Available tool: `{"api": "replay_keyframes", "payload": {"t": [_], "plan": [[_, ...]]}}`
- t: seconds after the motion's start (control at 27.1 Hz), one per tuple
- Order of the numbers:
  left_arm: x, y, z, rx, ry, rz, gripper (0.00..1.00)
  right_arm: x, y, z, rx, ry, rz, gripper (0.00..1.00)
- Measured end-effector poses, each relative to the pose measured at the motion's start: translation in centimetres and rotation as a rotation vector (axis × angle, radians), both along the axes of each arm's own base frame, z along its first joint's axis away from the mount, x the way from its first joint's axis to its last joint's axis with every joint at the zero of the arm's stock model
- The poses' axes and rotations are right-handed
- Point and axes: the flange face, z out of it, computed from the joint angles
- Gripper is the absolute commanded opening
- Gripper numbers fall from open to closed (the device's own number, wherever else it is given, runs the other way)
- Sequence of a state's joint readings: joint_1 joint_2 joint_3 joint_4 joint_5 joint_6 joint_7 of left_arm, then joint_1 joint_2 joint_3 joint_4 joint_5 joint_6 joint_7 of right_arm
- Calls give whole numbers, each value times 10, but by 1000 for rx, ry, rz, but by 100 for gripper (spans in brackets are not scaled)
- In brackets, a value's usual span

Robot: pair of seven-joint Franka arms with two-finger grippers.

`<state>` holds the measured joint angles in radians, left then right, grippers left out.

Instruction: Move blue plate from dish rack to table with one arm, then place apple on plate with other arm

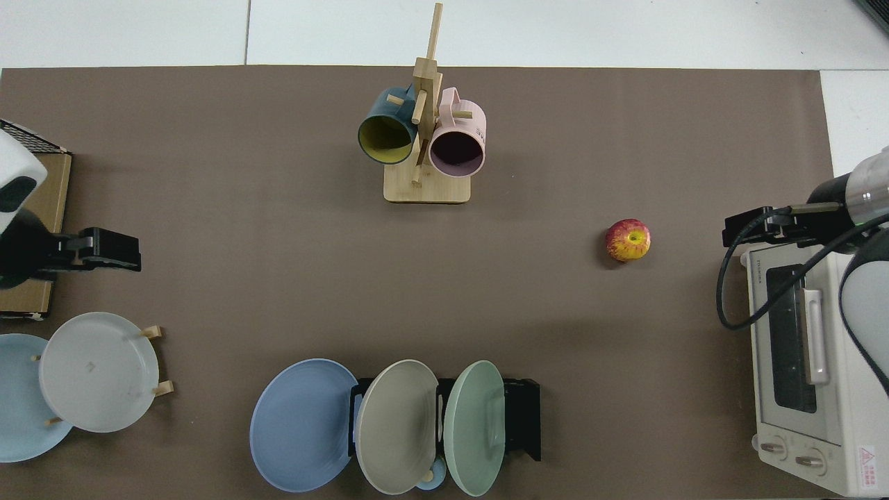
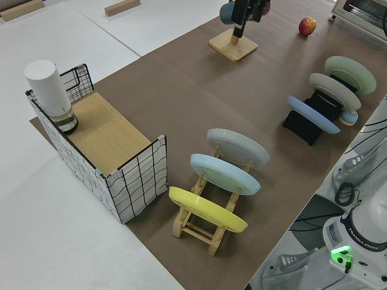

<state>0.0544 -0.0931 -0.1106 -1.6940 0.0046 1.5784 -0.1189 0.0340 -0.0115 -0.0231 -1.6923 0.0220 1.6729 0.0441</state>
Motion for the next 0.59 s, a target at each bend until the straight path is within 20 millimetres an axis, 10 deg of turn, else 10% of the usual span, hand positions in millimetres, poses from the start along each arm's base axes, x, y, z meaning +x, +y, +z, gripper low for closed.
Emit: {"api": "replay_keyframes", "payload": {"t": [0.3, 0.59], "plan": [[-54, -65, -19, 103, -3, 26, 100, 17, 10, -11, 2, -14, 17, 100], [-121, -128, -54, 263, -49, -35, 100, 70, 28, -83, -3, -56, 38, 100]]}}
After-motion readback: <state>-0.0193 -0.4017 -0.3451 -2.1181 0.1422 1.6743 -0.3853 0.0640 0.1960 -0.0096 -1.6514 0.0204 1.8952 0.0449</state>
